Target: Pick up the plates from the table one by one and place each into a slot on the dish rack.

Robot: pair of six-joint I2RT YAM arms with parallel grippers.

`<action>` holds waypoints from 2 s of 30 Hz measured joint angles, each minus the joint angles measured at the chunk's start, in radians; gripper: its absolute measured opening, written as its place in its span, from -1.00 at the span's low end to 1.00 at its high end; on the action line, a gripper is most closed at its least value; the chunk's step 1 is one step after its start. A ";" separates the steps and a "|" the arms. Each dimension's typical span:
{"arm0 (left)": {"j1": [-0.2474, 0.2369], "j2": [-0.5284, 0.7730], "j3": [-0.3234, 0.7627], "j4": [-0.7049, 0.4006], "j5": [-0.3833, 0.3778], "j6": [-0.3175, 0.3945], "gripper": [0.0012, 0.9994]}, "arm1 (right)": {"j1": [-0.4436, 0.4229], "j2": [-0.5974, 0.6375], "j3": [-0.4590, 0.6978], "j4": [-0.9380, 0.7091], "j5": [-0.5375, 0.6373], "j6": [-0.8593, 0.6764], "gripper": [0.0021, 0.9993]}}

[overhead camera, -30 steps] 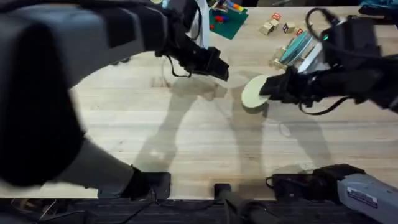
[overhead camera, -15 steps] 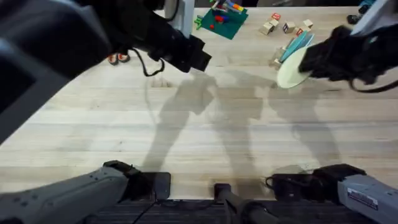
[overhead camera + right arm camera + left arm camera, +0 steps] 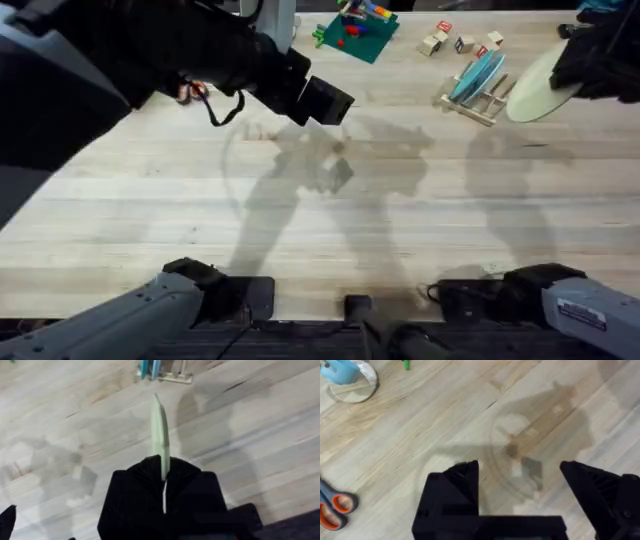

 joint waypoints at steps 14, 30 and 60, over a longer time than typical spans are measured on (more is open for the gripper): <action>0.000 0.000 0.000 0.000 -0.017 0.000 0.99 | 0.000 0.236 0.253 -0.061 0.097 0.041 -0.94; 0.000 0.000 0.000 0.000 -0.017 0.000 0.99 | -0.022 0.451 0.277 0.028 0.118 0.079 -0.94; 0.000 0.000 0.000 -0.022 -0.017 0.000 0.99 | -0.168 0.462 0.277 -0.009 0.058 0.043 -0.94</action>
